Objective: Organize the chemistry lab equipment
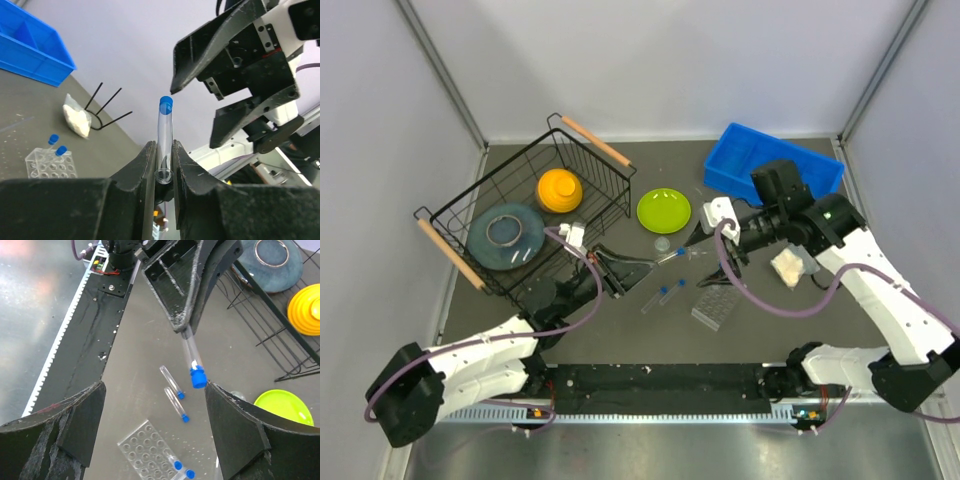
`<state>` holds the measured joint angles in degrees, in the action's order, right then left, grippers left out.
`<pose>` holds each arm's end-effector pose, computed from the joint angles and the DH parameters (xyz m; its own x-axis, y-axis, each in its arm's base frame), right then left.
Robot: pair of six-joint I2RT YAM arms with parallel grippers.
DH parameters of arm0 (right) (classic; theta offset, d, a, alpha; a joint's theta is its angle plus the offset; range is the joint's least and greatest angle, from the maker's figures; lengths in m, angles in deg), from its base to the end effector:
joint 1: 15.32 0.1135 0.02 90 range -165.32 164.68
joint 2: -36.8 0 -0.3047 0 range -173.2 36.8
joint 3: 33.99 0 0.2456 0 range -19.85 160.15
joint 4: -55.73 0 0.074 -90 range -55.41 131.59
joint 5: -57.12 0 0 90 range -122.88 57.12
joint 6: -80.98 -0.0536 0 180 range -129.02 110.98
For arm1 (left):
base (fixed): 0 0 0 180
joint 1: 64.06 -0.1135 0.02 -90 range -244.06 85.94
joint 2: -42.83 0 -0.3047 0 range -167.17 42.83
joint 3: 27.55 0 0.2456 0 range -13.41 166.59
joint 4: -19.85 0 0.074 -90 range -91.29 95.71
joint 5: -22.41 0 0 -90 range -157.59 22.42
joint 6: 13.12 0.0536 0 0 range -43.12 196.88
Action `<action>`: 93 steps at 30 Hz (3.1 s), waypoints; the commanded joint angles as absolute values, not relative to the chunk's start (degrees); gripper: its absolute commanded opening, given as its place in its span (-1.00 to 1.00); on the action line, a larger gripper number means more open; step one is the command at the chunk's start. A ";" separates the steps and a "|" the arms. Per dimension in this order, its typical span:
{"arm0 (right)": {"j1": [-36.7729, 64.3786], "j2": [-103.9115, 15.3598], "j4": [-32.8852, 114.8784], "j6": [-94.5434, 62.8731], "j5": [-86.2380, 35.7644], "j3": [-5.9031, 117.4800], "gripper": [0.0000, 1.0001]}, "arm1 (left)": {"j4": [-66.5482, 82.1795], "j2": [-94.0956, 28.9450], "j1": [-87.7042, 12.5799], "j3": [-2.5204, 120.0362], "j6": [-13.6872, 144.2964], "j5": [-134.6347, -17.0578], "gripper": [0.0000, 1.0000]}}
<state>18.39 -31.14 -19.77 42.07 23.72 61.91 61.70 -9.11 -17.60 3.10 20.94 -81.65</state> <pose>0.1352 0.1440 0.4347 0.2171 -0.3701 -0.9033 -0.9639 -0.2274 -0.1384 0.1138 -0.1387 0.3085 -0.5769 -0.5596 -0.5951 0.6820 0.0710 -0.7279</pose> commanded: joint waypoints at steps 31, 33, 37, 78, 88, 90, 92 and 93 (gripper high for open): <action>19.13 -37.64 13.73 11.81 40.16 57.94 0.30 | 82.70 -9.64 -18.27 1.09 12.02 -82.09 -0.99; 19.39 -37.73 14.17 11.02 40.07 57.50 0.22 | 83.05 -9.64 -18.27 1.00 12.02 -81.65 -0.99; 20.44 -37.90 15.05 10.14 39.72 56.97 0.12 | 83.50 -9.64 -18.27 0.91 12.02 -81.21 -0.99; 6.56 -20.59 -9.90 28.94 -1.84 42.75 -0.85 | 1.31 9.18 -18.18 12.34 43.92 -70.83 0.80; 5.51 -28.75 -11.05 25.88 -10.19 41.59 -0.82 | 1.76 2.14 -18.27 14.01 48.23 -72.77 0.81; 5.51 -31.48 -11.06 25.17 -11.60 41.85 -0.81 | 1.93 2.22 -18.27 13.57 48.32 -72.59 0.81; 5.51 -33.06 -11.14 24.29 -11.87 42.03 -0.81 | 2.90 2.66 -18.18 13.05 47.97 -72.86 0.82; 5.42 -34.29 -11.14 24.12 -11.87 42.12 -0.81 | 3.51 2.93 -18.18 12.17 47.88 -73.12 0.82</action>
<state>5.87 -31.79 -10.77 25.96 -9.44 41.23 0.63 2.08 -18.00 11.32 46.69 -72.30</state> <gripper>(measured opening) 0.150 0.907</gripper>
